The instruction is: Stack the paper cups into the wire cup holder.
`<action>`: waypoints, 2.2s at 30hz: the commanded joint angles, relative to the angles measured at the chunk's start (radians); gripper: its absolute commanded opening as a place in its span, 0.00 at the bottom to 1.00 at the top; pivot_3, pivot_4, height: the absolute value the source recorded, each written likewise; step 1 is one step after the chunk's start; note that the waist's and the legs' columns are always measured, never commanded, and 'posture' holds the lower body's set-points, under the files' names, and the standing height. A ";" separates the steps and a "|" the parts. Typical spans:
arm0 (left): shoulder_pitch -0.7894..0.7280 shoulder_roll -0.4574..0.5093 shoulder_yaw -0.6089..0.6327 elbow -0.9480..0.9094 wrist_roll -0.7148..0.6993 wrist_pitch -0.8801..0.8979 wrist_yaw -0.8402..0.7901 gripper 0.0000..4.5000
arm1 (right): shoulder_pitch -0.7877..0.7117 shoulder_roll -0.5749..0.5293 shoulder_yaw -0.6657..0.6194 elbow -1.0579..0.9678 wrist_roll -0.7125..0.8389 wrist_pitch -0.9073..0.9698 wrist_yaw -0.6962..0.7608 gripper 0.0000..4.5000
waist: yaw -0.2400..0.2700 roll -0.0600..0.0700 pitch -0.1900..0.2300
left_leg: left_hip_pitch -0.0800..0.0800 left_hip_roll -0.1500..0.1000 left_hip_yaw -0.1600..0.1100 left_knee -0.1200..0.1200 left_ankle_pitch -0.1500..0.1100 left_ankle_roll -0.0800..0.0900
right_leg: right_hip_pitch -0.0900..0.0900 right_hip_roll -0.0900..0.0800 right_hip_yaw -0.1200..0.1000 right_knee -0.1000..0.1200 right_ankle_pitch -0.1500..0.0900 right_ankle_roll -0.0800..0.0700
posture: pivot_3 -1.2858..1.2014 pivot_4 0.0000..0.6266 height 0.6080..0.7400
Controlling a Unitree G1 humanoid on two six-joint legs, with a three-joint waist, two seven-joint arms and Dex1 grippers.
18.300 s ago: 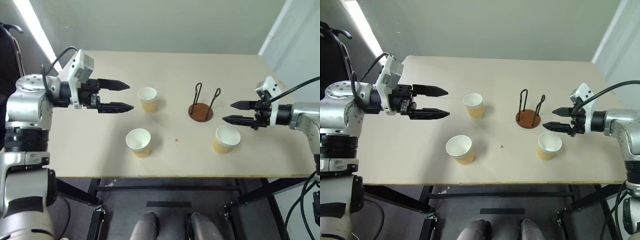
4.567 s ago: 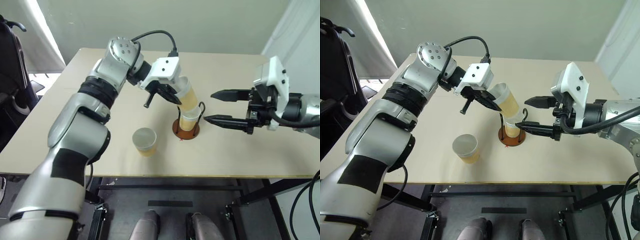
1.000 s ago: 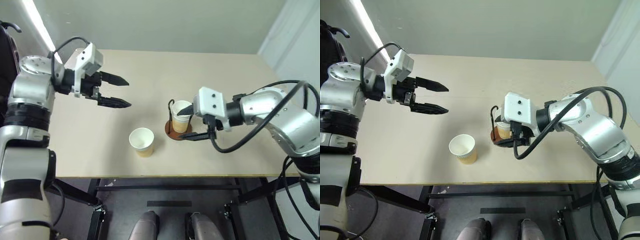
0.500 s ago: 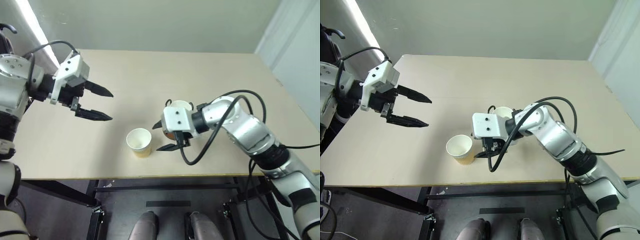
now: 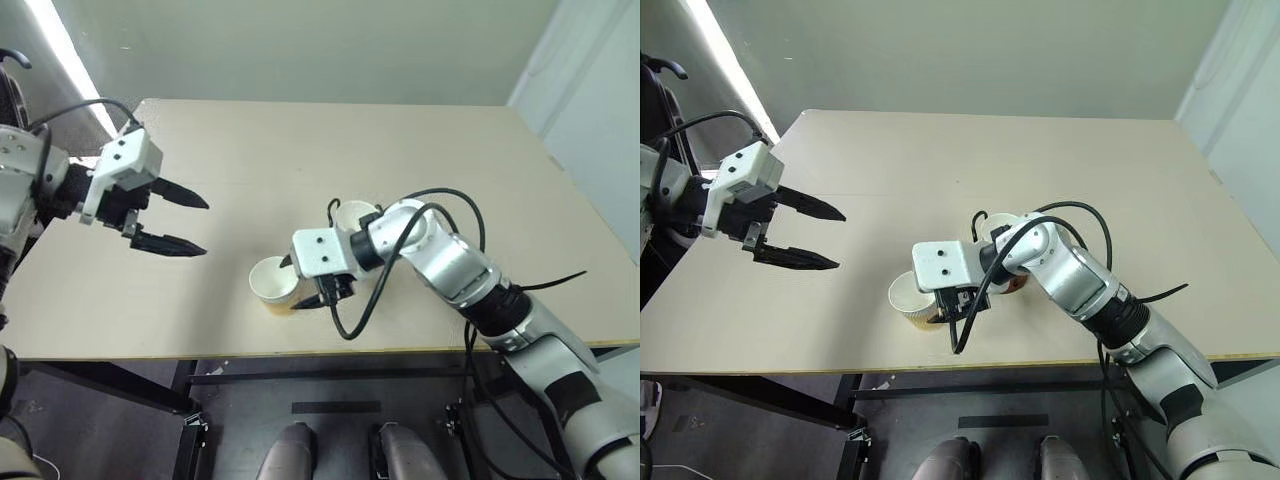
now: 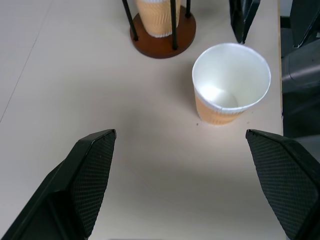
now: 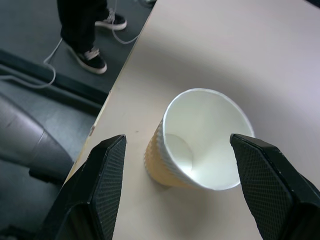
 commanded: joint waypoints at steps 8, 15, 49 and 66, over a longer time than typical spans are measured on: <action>-0.009 0.003 0.001 0.043 -0.006 -0.067 -0.033 0.99 | -0.015 0.036 0.061 0.076 -0.124 -0.148 0.044 0.74 | 0.000 -0.001 0.000 | 0.000 0.000 -0.001 -0.007 0.003 -0.004 | -0.003 0.000 0.000 0.000 0.000 -0.002 | 0.52 0.24 1.00; -0.002 -0.017 0.032 -0.040 -0.009 -0.008 -0.033 1.00 | -0.016 0.053 0.055 0.141 -0.184 -0.215 0.055 0.55 | 0.000 -0.001 0.000 | 0.000 0.001 -0.002 -0.012 0.004 -0.006 | -0.004 0.000 -0.002 0.000 0.000 -0.005 | 0.52 0.24 1.00; -0.139 -0.222 0.121 0.068 0.053 0.029 -0.033 1.00 | -0.224 -0.221 -0.282 0.102 -0.019 -0.078 0.131 0.01 | -0.001 -0.001 0.000 | 0.001 0.002 -0.003 -0.014 0.007 -0.010 | -0.004 0.000 -0.003 0.000 0.000 -0.007 | 0.52 0.24 1.00; -0.167 -0.304 0.169 0.068 0.062 0.067 -0.033 1.00 | -0.265 -0.266 -0.221 0.280 -0.164 -0.302 0.264 0.01 | -0.001 -0.001 0.000 | 0.001 0.002 -0.003 -0.014 0.008 -0.009 | -0.004 0.000 -0.003 0.000 0.005 0.000 | 0.52 0.24 1.00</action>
